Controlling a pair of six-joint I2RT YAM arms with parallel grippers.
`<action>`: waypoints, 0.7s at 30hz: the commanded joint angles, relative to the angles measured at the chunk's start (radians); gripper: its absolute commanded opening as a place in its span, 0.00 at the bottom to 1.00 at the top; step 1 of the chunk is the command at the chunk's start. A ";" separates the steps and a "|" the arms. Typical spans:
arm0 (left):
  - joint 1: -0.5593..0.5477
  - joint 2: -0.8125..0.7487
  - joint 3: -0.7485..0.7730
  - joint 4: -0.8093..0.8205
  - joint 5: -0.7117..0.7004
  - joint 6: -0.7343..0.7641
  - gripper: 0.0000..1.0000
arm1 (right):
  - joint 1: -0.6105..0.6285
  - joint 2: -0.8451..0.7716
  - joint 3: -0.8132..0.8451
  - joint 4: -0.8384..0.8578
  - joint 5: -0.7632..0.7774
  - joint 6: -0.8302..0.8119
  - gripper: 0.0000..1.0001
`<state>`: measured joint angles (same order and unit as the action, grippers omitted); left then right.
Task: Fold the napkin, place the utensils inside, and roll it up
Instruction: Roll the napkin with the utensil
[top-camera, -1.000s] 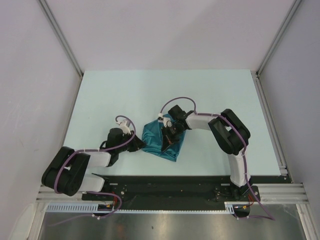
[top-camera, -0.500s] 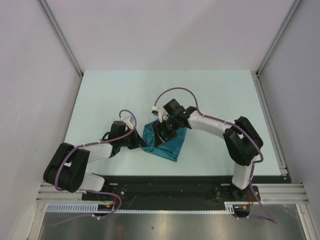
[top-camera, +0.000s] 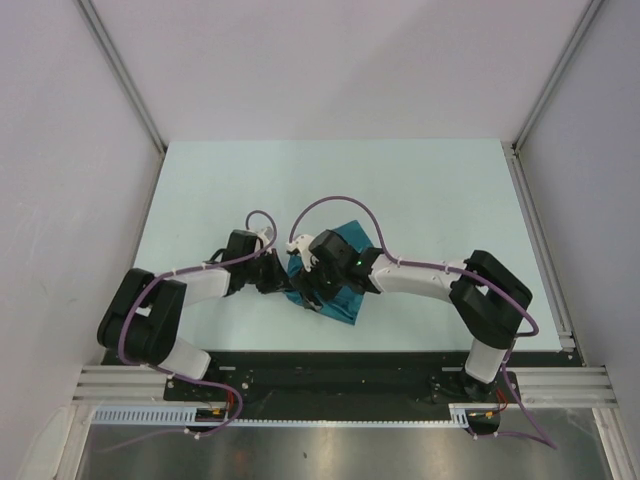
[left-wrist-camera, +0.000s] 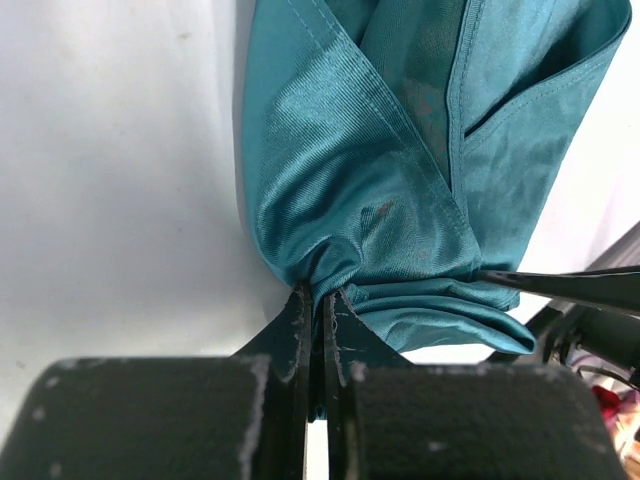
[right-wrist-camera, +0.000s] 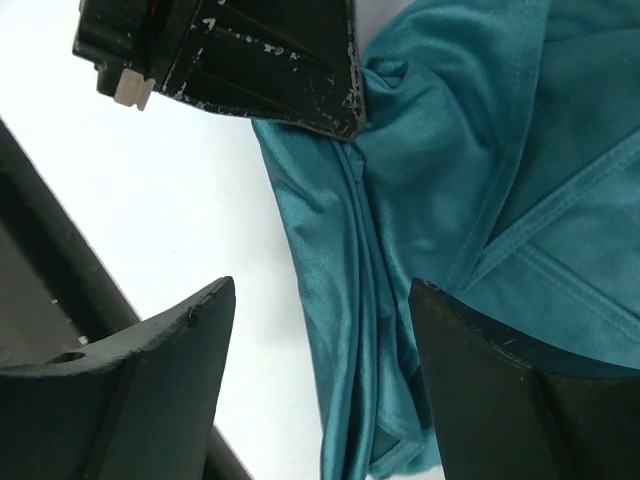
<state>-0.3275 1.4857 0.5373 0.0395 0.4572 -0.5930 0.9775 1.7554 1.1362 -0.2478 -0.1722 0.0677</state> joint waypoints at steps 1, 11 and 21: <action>0.004 0.050 0.016 -0.073 0.018 0.032 0.00 | 0.035 0.016 -0.022 0.125 0.063 -0.055 0.75; 0.007 0.051 0.029 -0.098 0.020 0.042 0.00 | 0.036 0.053 -0.049 0.170 0.089 -0.065 0.73; 0.007 0.036 0.032 -0.104 0.024 0.044 0.00 | -0.029 0.111 -0.027 0.139 -0.090 -0.037 0.39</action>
<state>-0.3199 1.5112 0.5655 0.0086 0.4870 -0.5896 0.9791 1.8408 1.0847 -0.1089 -0.1638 0.0235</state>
